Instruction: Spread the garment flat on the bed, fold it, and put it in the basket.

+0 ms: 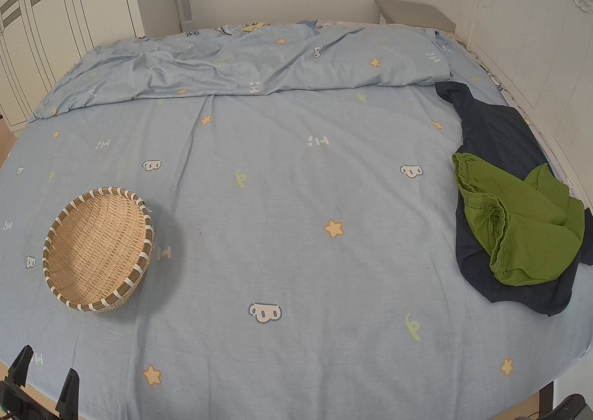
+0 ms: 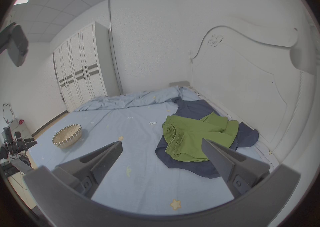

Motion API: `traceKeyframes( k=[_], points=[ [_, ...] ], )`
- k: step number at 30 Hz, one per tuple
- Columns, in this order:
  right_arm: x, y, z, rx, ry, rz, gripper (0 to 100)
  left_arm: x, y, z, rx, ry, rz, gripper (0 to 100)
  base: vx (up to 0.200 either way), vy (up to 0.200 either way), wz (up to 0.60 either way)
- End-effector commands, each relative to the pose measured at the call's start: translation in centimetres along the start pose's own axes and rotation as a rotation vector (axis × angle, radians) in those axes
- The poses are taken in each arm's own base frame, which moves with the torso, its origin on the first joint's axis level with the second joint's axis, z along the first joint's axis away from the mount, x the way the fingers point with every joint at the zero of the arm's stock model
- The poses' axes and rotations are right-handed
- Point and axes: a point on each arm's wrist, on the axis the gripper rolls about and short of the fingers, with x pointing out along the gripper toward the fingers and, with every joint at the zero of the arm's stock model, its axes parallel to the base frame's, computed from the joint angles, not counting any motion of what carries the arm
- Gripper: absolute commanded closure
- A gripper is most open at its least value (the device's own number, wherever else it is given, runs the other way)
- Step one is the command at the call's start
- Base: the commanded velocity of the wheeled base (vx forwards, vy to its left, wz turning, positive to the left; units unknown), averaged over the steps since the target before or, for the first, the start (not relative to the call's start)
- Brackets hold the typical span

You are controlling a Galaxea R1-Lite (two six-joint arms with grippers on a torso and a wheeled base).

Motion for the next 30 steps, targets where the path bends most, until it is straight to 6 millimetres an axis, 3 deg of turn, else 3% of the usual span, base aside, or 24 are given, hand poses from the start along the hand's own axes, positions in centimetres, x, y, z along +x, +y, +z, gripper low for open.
traceKeyframes(
  k=[1,4,5,7,8,9,10,11,12,14,15,16,20,25,27,28,30],
  points=[
    [11.4,0.9,4.7,-0.071,0.404,0.019,0,0.0,0.0,-0.5,-0.001,0.000,0.000,0,0.000,0.000,0.00],
    [15.8,0.9,5.8,-0.122,0.485,0.005,0,0.0,0.0,-0.5,-0.001,0.000,0.000,0,0.000,0.000,0.00],
    [16.0,0.9,5.8,-0.125,0.489,0.005,0,0.0,0.0,-0.5,0.001,0.000,0.000,0,0.000,0.000,0.00],
    [20.0,0.9,6.8,-0.164,0.531,0.002,0,0.0,0.0,-0.5,-0.001,0.000,0.000,0,0.000,0.000,0.00],
    [20.0,0.9,6.8,-0.164,0.531,0.002,0,0.0,0.0,-0.5,-0.001,0.000,0.000,0,0.000,0.000,0.00],
    [22.5,1.1,7.7,-0.176,0.542,0.007,0,0.0,0.0,-0.5,-0.001,0.000,0.000,0,0.000,0.000,0.00],
    [22.8,1.1,7.7,-0.178,0.543,0.007,0,0.0,0.0,-0.5,0.001,0.000,0.000,0,0.000,0.000,0.00],
    [25.2,1.5,8.5,-0.190,0.551,0.020,0,0.0,0.0,-0.5,-0.001,0.000,0.000,0,0.000,0.000,0.00],
    [26.0,1.6,8.8,-0.196,0.555,0.024,0,0.0,0.0,-0.5,0.001,0.000,-0.001,0,0.000,0.000,0.00],
    [29.8,1.8,9.2,-0.218,0.598,0.031,0,0.0,0.0,-0.5,0.001,0.000,0.002,0,0.000,0.000,0.00],
    [29.8,1.8,9.2,-0.218,0.598,0.031,0,0.0,0.0,-0.5,0.001,0.000,0.002,0,0.000,0.000,0.00],
    [31.4,1.8,9.4,-0.223,0.635,0.033,0,0.0,0.0,-0.5,0.001,0.000,-0.001,0,0.000,0.000,0.00],
    [32.8,1.4,10.6,-0.214,0.628,0.022,0,0.0,0.0,-0.5,0.001,0.000,-0.001,0,0.000,0.000,0.00],
    [36.5,-0.1,7.4,-0.192,0.791,-0.016,0,0.0,0.0,-0.5,0.001,0.000,-0.001,0,0.000,0.000,0.00],
    [36.6,-0.2,7.3,-0.191,0.794,-0.018,0,0.0,0.0,-0.5,0.001,0.000,-0.001,0,0.000,0.000,0.00],
    [37.9,-1.1,5.7,-0.168,0.841,-0.040,0,0.0,0.0,-0.5,0.001,0.000,-0.001,0,0.000,0.000,0.00],
    [38.0,-1.1,5.6,-0.168,0.842,-0.041,0,0.0,0.0,-0.5,0.001,0.000,-0.001,0,0.000,0.000,0.00]
  ],
)
